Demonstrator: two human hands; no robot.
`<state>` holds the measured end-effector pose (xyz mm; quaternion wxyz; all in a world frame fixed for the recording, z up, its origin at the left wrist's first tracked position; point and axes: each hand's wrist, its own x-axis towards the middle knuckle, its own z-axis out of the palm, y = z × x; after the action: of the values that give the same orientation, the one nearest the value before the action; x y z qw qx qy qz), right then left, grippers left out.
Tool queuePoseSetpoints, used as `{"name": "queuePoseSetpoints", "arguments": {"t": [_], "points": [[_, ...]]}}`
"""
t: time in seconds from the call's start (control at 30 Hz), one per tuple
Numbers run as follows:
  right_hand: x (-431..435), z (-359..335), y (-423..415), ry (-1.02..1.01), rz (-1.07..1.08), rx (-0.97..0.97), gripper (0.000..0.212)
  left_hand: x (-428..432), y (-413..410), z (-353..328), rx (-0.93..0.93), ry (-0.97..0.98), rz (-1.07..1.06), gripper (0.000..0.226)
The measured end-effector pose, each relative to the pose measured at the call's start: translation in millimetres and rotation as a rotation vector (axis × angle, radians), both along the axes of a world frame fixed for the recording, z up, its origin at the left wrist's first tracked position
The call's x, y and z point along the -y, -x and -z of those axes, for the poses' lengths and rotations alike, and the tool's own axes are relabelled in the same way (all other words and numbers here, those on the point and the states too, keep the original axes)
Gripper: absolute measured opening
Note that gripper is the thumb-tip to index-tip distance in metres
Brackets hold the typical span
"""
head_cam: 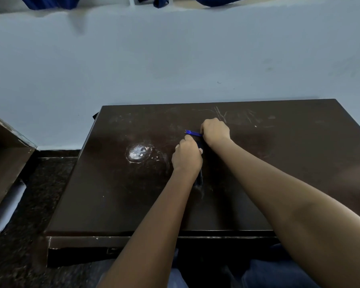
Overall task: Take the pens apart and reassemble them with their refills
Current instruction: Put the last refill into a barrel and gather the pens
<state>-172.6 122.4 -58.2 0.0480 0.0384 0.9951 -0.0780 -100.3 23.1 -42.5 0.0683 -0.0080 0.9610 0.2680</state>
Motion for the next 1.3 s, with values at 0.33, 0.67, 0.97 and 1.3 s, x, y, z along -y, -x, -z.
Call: {"name": "queuePoseSetpoints", "arguments": {"t": [0.33, 0.67, 0.97, 1.3], "points": [[-39.5, -9.3, -70.3, 0.077, 0.277, 0.089, 0.027, -29.7, -28.5, -7.1, 0.074, 0.079, 0.213, 0.05], [-49.4, -9.4, -96.3, 0.095, 0.29, 0.087, 0.016, -56.8, -38.9, 19.2, 0.04, 0.115, 0.376, 0.097], [-57.2, -6.1, -93.4, 0.276, 0.325, 0.015, 0.017, -65.1, -26.8, 32.9, -0.001, 0.075, 0.425, 0.097], [-70.0, 4.1, -87.0, 0.381, 0.364, -0.028, 0.013, -63.7, -21.6, 34.5, -0.028, 0.12, 0.508, 0.105]]}}
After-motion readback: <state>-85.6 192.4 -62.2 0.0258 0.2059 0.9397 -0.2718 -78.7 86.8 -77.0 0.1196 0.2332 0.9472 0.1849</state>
